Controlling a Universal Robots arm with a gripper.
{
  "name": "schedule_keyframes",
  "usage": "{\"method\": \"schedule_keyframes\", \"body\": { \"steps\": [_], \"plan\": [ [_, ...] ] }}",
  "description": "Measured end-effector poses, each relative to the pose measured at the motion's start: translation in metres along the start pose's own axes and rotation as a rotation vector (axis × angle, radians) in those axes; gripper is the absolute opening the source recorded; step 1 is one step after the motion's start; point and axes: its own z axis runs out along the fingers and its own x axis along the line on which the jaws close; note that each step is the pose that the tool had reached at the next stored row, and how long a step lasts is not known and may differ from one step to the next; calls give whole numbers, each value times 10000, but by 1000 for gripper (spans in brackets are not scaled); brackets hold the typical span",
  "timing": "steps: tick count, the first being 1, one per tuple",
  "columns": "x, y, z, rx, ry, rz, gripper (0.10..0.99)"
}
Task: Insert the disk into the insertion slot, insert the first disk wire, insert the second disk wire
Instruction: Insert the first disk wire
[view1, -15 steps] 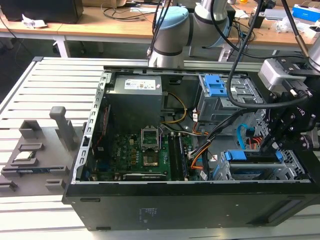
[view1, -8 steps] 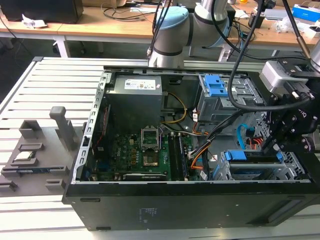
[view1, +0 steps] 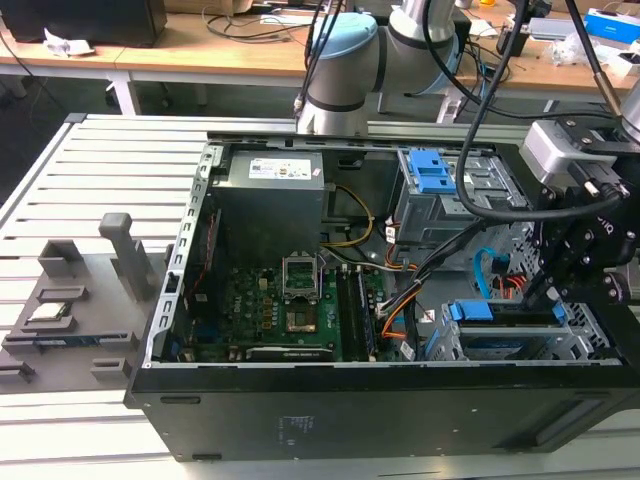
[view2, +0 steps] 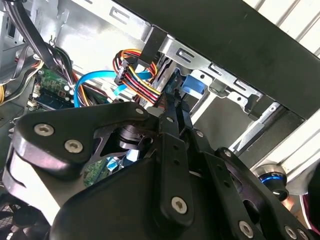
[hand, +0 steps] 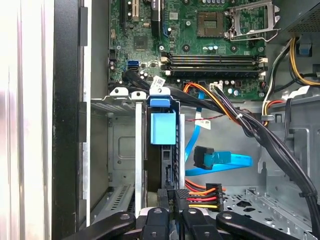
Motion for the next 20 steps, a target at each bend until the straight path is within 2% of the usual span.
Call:
{"method": "schedule_keyframes", "body": {
  "steps": [8,15,20],
  "plan": [
    [-9,4,8,0,-2,-1,169],
    [-9,2,62,1,1,0,169],
    [-9,1,74,0,-3,0,169]
  ]
}}
